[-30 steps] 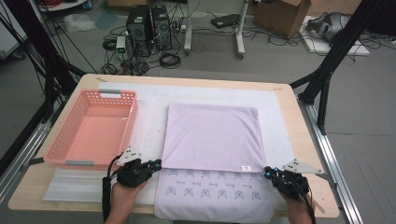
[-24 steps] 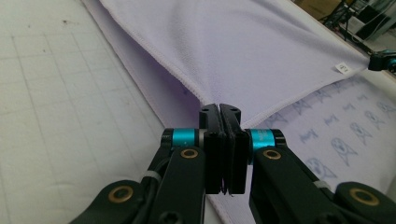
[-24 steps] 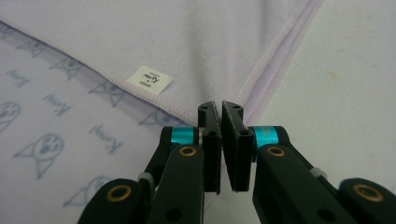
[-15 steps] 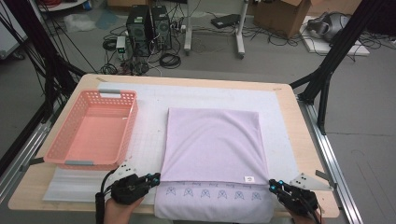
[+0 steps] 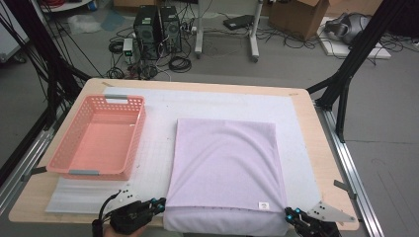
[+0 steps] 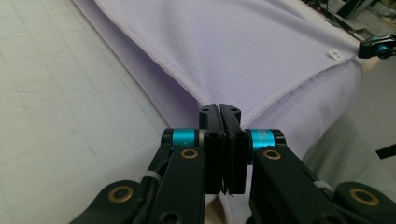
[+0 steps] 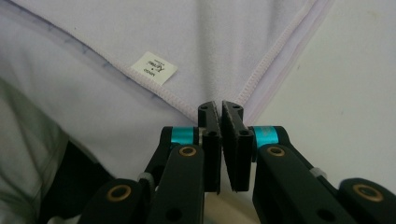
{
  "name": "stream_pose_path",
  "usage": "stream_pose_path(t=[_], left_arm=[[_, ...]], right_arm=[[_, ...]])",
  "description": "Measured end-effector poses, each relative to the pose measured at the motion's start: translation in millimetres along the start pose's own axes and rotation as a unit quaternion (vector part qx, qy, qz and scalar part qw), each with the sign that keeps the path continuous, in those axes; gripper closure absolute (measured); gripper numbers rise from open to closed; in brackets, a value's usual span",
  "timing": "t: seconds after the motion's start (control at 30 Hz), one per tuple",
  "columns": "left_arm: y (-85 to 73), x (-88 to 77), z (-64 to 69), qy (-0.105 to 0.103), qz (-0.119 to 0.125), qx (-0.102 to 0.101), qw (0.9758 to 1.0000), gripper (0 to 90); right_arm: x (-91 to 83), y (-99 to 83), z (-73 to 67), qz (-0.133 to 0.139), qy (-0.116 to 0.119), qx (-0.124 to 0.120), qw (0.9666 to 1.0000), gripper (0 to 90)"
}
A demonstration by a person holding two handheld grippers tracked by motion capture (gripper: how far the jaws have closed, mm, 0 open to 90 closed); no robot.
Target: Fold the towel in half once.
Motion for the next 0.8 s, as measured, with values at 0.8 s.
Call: stream_pose_path(t=[0.8], left_arm=[[65.7,68.6,-41.7,0.035,-0.027,-0.001,0.999,60.0]], right_arm=[[51.3,61.2,41.6,0.012,-0.042,0.039,0.9983,67.4]])
Point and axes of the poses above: each handheld gripper's, and its own axes: x roughly forward along the jaws, y roughly out of its top, z roughly to its right, the point moved 5 cm from there along x, roughly forward along the jaws, and after that the axes turned 10 degrees about -z, right-handed, at the moved point
